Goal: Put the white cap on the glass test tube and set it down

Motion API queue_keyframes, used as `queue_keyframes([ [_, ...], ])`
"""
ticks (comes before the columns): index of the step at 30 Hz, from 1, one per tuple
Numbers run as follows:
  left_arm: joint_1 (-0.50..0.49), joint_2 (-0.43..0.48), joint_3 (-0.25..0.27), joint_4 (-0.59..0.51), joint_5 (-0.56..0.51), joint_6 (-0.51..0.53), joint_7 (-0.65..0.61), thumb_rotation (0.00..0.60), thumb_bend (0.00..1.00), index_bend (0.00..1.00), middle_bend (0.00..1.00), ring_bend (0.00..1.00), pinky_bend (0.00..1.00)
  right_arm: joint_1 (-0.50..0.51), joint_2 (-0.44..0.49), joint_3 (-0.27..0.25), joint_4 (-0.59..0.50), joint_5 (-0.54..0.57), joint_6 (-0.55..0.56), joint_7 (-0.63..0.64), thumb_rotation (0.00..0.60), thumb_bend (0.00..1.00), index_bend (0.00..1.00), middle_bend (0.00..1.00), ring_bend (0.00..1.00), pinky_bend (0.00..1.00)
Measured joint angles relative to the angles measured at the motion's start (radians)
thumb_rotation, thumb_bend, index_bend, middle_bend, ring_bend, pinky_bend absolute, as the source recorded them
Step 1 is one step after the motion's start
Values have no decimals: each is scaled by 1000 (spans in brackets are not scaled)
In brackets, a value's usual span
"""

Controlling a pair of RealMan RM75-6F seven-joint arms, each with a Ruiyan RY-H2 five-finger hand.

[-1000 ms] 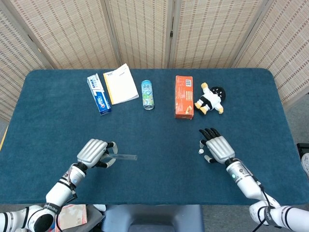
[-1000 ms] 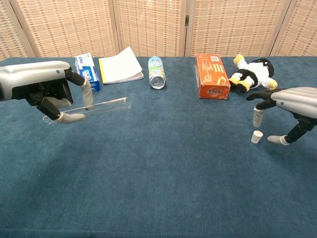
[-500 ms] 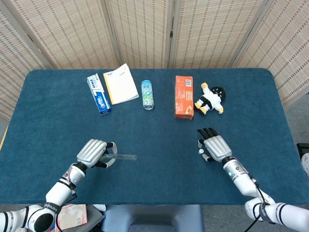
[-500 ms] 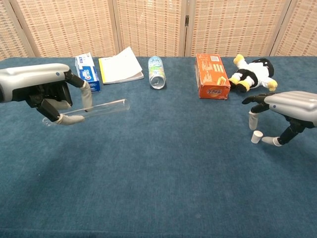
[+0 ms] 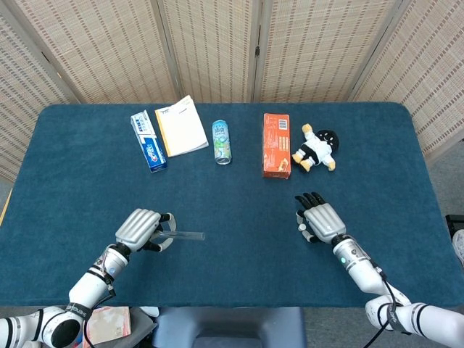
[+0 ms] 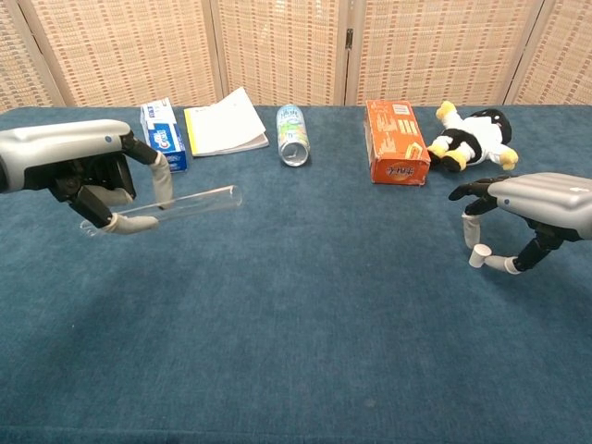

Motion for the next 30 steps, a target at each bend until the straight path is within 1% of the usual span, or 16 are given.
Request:
queue_keyframes([
  [4, 0, -1, 0, 1, 0, -1, -1, 600, 338, 575, 1000, 1000, 1000, 1, -1, 1, 0, 4, 0, -1, 600, 350, 462, 96, 0, 18],
  [11, -3, 2, -9, 8, -7, -11, -20, 600, 338, 574, 1000, 1000, 1000, -6, 1, 5, -11, -5, 27, 5, 600, 418, 513, 131, 0, 18],
  [15, -7, 18, -21, 9, -17, -23, -47, 600, 338, 575, 1000, 1000, 1000, -12, 21, 10, -47, -12, 46, 13, 600, 449, 533, 147, 0, 18],
  [18, -12, 34, -36, 14, -23, -37, -73, 600, 338, 575, 1000, 1000, 1000, -14, 52, 23, -95, -23, 71, 23, 600, 474, 564, 173, 0, 18],
  [21, -19, 42, -51, 19, -30, -49, -98, 600, 338, 576, 1000, 1000, 1000, -15, 93, 47, -157, -37, 103, 45, 600, 515, 604, 208, 0, 18],
  [24, -25, 45, -70, 20, -34, -59, -135, 600, 338, 576, 1000, 1000, 1000, -11, 138, 80, -227, -47, 127, 71, 600, 541, 619, 222, 0, 18],
  [30, -44, 44, -118, 28, -25, -78, -233, 600, 337, 576, 1000, 1000, 1000, 24, 200, 166, -342, -54, 141, 156, 600, 568, 637, 240, 14, 19],
])
